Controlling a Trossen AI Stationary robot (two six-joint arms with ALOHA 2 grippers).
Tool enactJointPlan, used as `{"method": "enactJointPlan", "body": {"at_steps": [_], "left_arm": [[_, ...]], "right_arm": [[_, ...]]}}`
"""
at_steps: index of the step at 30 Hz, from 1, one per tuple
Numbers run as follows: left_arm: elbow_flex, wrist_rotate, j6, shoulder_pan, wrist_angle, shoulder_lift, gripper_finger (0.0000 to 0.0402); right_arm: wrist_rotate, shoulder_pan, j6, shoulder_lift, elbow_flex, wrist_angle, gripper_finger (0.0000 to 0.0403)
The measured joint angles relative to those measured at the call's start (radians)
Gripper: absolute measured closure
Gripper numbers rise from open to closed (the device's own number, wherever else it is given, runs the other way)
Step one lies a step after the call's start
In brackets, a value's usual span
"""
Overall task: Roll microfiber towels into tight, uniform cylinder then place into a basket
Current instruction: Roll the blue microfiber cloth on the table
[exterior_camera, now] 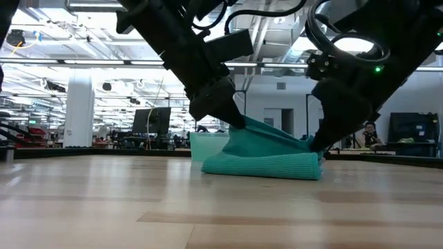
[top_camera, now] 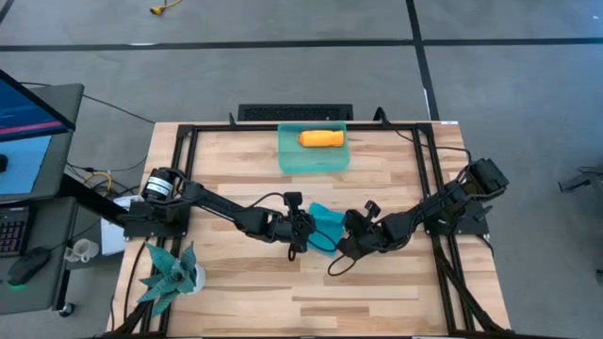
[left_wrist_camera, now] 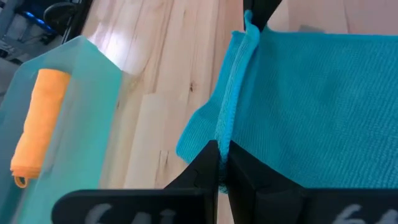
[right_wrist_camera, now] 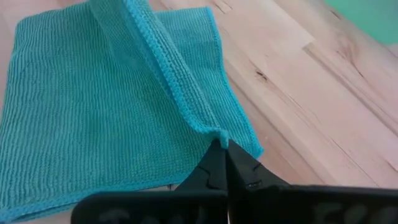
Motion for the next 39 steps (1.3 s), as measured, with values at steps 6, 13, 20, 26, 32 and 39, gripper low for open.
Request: {"method": "enactJointPlan", "body": {"at_steps": [6, 13, 20, 26, 32, 39], "left_arm": [[0.000, -0.001, 0.005, 0.000, -0.007, 0.000, 0.0367], [-0.001, 0.023, 0.005, 0.000, -0.032, -0.001, 0.0319], [0.007, 0.023, 0.005, -0.006, -0.043, -0.001, 0.0299], [0.084, 0.021, 0.005, -0.039, -0.130, -0.002, 0.0299], [0.103, 0.020, 0.031, -0.074, -0.135, -0.002, 0.0299], [0.094, 0.089, 0.011, -0.059, -0.148, -0.002, 0.0299]], "right_arm": [[-0.006, 0.001, 0.000, 0.000, -0.001, -0.007, 0.0399], [-0.005, 0.000, -0.002, 0.000, -0.001, -0.006, 0.0399], [-0.005, 0.000, -0.002, 0.000, -0.001, -0.003, 0.0395], [-0.005, 0.000, -0.002, 0.000, -0.001, -0.003, 0.0392], [-0.004, 0.002, -0.001, 0.000, -0.001, -0.002, 0.0375], [-0.001, 0.002, -0.002, 0.000, -0.001, -0.002, 0.0322]]}}
